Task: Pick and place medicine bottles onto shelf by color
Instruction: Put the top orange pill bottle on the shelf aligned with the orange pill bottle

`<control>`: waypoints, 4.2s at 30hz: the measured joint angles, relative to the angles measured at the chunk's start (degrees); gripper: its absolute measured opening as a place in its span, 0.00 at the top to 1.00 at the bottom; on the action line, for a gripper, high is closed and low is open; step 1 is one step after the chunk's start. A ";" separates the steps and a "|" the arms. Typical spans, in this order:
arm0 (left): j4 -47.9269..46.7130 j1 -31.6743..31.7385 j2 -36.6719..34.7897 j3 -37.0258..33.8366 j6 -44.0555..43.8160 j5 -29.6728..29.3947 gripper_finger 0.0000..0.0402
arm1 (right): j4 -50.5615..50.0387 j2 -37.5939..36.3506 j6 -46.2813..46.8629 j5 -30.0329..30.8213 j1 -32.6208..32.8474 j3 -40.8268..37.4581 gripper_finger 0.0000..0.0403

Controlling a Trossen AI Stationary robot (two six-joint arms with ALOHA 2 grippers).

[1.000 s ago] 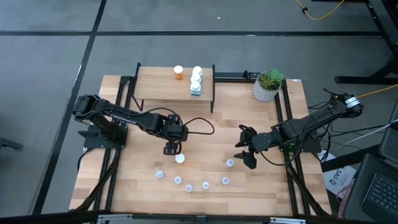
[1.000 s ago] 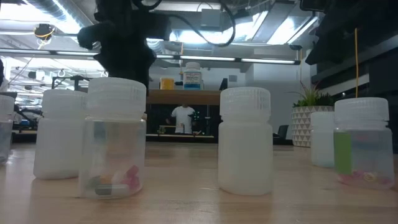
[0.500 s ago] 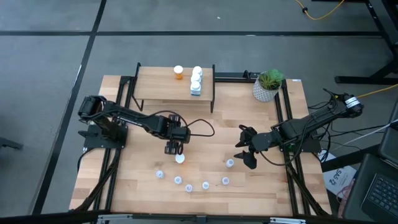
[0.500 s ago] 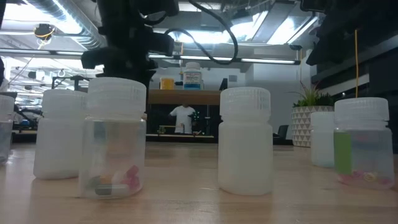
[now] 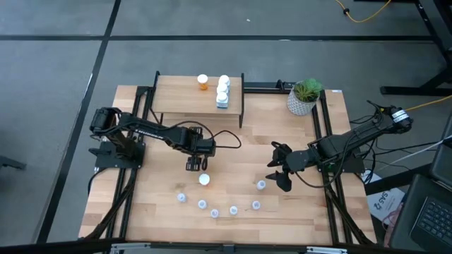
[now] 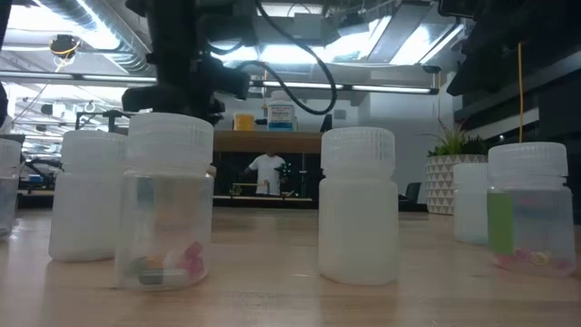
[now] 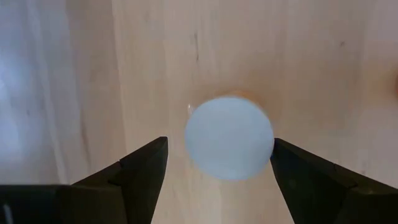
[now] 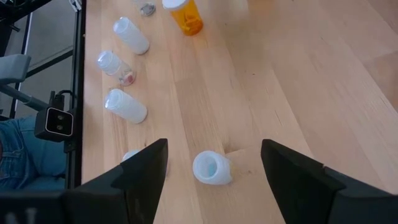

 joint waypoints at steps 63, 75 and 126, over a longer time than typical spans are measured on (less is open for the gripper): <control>-28.39 8.71 0.52 33.85 10.48 1.52 0.54 | -0.39 0.00 -0.23 0.00 0.00 0.00 0.35; -27.00 27.95 1.14 37.35 22.93 1.46 0.53 | -0.50 0.00 -0.41 -0.02 -0.01 0.00 0.35; -20.10 33.93 7.65 37.35 28.45 0.60 0.47 | -0.90 0.00 -1.44 -0.02 0.01 0.00 0.35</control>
